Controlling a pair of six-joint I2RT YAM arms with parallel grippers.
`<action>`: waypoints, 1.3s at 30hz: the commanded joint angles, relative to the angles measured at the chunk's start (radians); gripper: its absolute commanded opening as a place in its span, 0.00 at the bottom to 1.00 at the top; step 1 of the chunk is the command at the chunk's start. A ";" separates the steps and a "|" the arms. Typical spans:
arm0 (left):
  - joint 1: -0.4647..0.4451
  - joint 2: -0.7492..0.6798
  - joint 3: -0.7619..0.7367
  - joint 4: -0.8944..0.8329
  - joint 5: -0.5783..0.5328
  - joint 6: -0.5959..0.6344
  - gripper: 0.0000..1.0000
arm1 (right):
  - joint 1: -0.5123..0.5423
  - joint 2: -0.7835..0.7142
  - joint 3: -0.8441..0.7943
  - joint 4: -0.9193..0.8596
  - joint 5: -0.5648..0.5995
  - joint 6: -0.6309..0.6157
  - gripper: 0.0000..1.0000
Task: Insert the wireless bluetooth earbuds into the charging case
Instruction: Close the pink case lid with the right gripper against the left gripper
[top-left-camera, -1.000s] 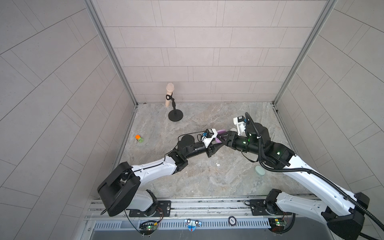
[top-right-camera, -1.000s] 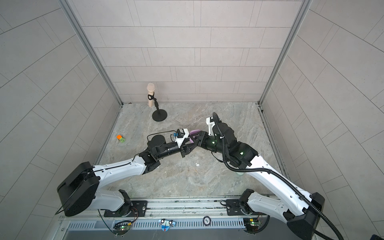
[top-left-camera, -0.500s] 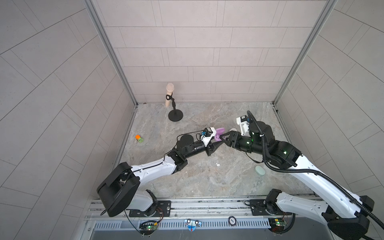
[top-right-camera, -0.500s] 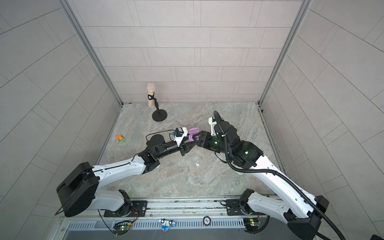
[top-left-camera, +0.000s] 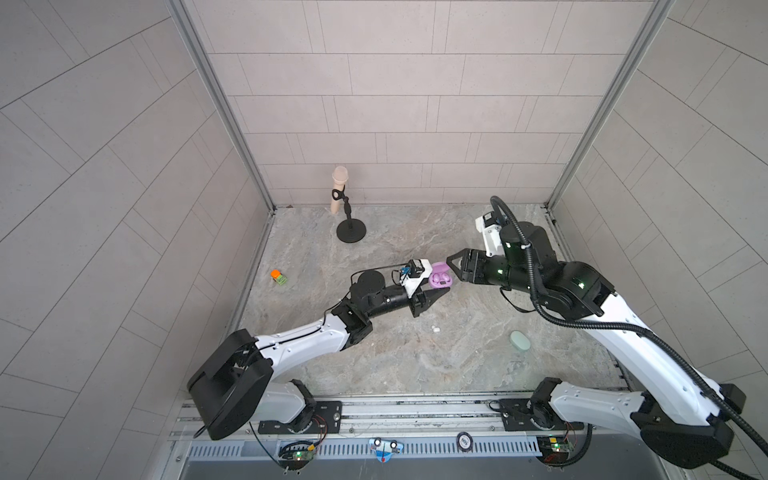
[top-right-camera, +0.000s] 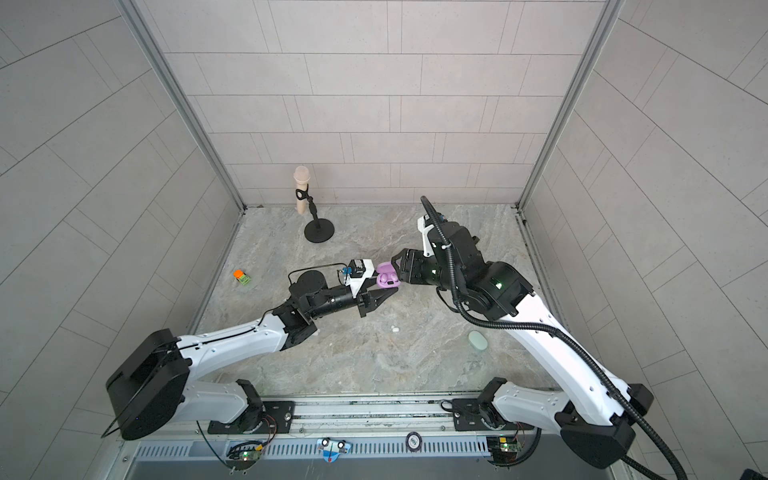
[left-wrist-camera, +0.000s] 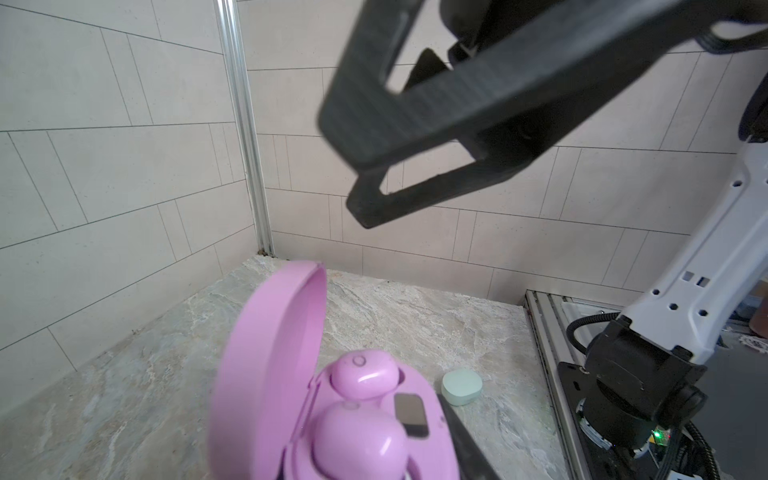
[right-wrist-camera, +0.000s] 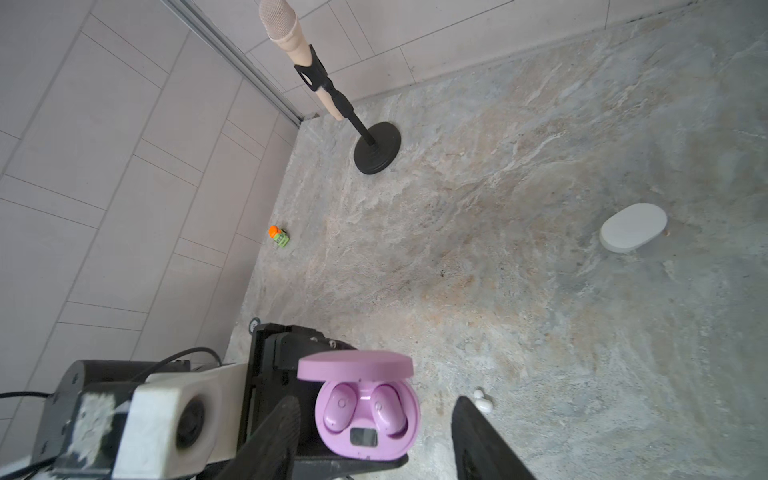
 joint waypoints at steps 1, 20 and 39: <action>-0.008 -0.036 -0.017 -0.009 0.037 -0.006 0.19 | -0.007 0.062 0.050 -0.059 -0.022 -0.087 0.60; -0.002 -0.072 -0.015 -0.078 0.009 0.044 0.19 | 0.034 0.029 -0.040 -0.103 -0.089 -0.040 0.47; -0.003 -0.063 0.002 -0.098 0.024 0.045 0.19 | 0.069 0.026 -0.112 0.020 -0.145 0.040 0.59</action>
